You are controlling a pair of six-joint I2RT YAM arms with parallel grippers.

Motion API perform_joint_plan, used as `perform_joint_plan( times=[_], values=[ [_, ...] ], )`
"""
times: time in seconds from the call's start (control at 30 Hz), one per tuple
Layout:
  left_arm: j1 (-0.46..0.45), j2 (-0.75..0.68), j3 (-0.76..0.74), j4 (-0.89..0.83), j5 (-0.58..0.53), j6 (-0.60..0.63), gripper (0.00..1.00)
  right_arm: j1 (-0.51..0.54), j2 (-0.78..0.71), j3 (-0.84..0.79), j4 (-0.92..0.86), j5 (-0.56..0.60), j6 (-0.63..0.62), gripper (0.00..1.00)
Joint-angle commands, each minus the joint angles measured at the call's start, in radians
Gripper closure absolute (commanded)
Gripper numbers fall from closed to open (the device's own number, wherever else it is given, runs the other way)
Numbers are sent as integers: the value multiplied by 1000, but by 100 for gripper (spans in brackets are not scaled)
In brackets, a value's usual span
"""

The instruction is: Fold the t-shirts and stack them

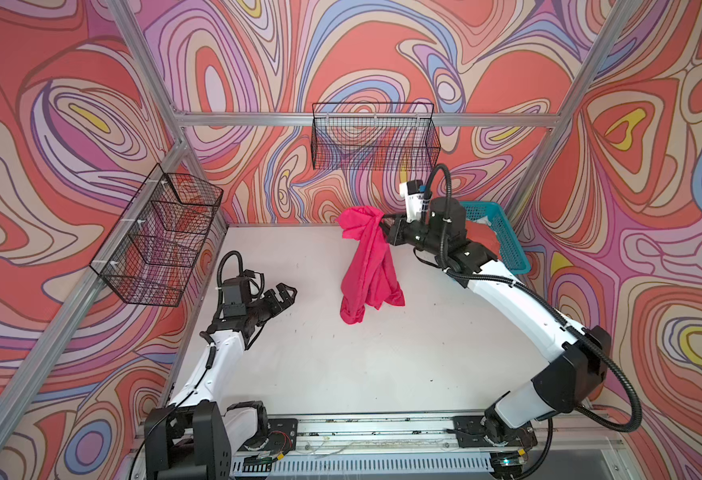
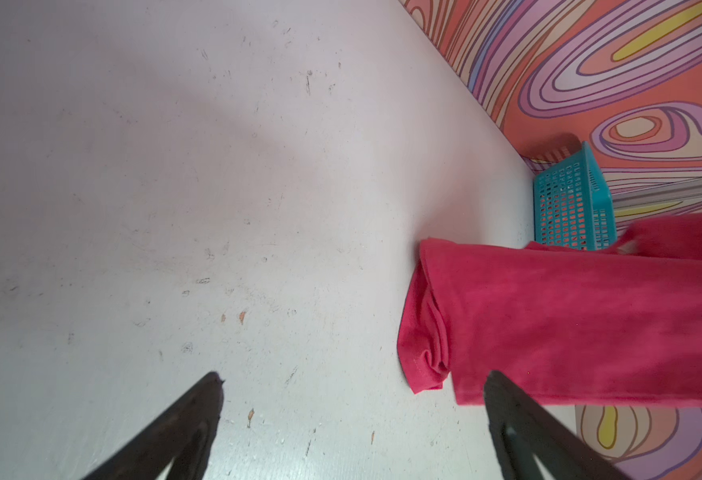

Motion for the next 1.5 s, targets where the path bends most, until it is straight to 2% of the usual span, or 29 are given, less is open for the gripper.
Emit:
perform_joint_plan(
  times=[0.0, 0.13, 0.33, 0.4, 0.47, 0.5, 0.57, 0.67, 0.77, 0.9, 1.0, 1.13, 1.27, 1.47],
  values=[
    [-44, 31, 38, -17, -28, 39, 0, 5, 86, 1, 26, 113, 29, 100],
    [-133, 54, 71, -30, -76, 59, 0, 5, 289, 115, 2, 181, -5, 100],
    [-290, 126, 137, -43, -155, 99, 0, -7, 594, 444, -170, 257, -49, 99],
    [-346, 165, 174, -57, -178, 126, 0, -10, 634, 509, -205, 276, -52, 61],
    [-393, 198, 205, -70, -197, 154, 0, -10, 621, 517, -209, 309, -54, 32],
    [-420, 218, 222, -80, -210, 169, 0, -10, 605, 511, -213, 333, -55, 24],
    [-467, 252, 251, -92, -230, 198, 0, -10, 562, 494, -232, 367, -64, 18],
    [-533, 296, 282, -115, -256, 233, 0, -10, 468, 426, -274, 397, -70, 15],
    [-600, 319, 296, -127, -288, 257, 2, -10, 328, 267, -257, 412, -56, 14],
    [-715, 333, 302, -132, -388, 327, 7, -9, 158, 38, -256, 438, -21, 14],
    [-776, 369, 338, -155, -445, 382, 13, -10, 27, -140, -256, 453, 30, 14],
    [-791, 437, 381, -176, -467, 396, 26, -10, -95, -323, -228, 457, 101, 14],
    [-799, 487, 415, -172, -497, 409, 31, -9, -172, -435, -213, 477, 147, 14],
    [-872, 560, 472, -187, -652, 513, 33, -9, -217, -476, -202, 504, 158, 14]
  ],
)
